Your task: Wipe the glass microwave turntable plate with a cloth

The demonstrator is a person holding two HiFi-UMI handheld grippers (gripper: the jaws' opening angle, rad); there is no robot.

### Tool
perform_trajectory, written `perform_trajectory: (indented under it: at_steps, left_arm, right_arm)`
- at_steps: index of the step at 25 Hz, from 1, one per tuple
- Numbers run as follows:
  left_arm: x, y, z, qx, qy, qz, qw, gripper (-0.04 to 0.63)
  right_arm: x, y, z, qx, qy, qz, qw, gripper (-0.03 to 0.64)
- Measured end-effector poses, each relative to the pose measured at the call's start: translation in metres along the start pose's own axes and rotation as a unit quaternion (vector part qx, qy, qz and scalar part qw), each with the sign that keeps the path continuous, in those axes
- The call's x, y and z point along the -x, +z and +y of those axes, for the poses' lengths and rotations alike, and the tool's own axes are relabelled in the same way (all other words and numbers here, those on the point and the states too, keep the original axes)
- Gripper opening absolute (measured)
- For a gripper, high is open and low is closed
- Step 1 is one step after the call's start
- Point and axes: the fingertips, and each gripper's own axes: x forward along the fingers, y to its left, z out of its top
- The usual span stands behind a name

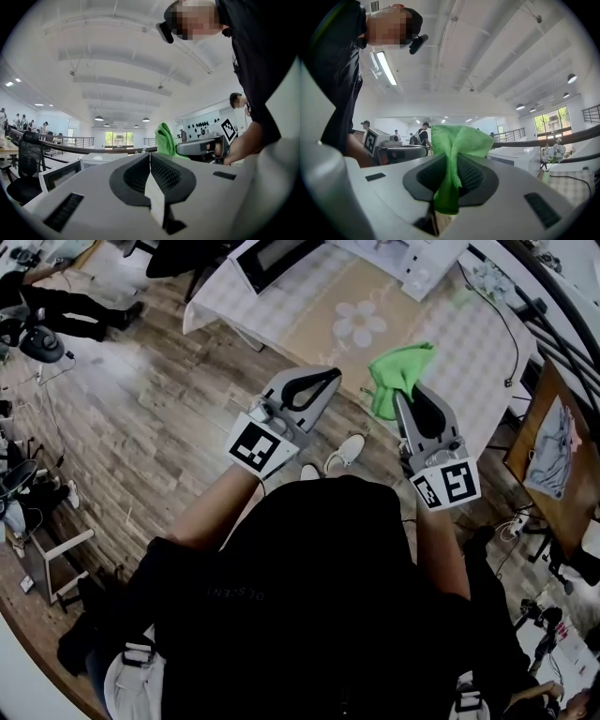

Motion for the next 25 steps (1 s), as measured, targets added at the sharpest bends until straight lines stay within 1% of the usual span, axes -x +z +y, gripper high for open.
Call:
perform_trajectory:
  at_steps: [8, 13, 17, 22, 25]
  left_arm:
    - [-0.067, 0.008, 0.024, -0.01, -0.007, 0.007, 0.9999, 0.021]
    - [-0.096, 0.006, 0.035, 0.004, -0.007, 0.011, 0.9999, 0.021]
    - [-0.11, 0.002, 0.045, 0.006, -0.014, 0.017, 0.9997, 0.021]
    - [-0.125, -0.014, 0.066, 0.024, -0.049, 0.016, 0.9984, 0.02]
    - [-0.138, -0.023, 0.085, 0.027, -0.08, 0.022, 0.9962, 0.02]
  right_arm:
    - [-0.021, 0.001, -0.065, -0.011, -0.004, -0.003, 1.0, 0.08]
    - [-0.031, -0.008, -0.093, -0.013, -0.007, 0.012, 1.0, 0.08]
    - [-0.04, -0.015, -0.107, -0.024, -0.022, 0.019, 0.999, 0.08]
    - [-0.062, -0.03, -0.127, -0.032, -0.042, 0.038, 0.998, 0.081]
    - [-0.08, -0.037, -0.139, -0.038, -0.069, 0.051, 0.996, 0.081]
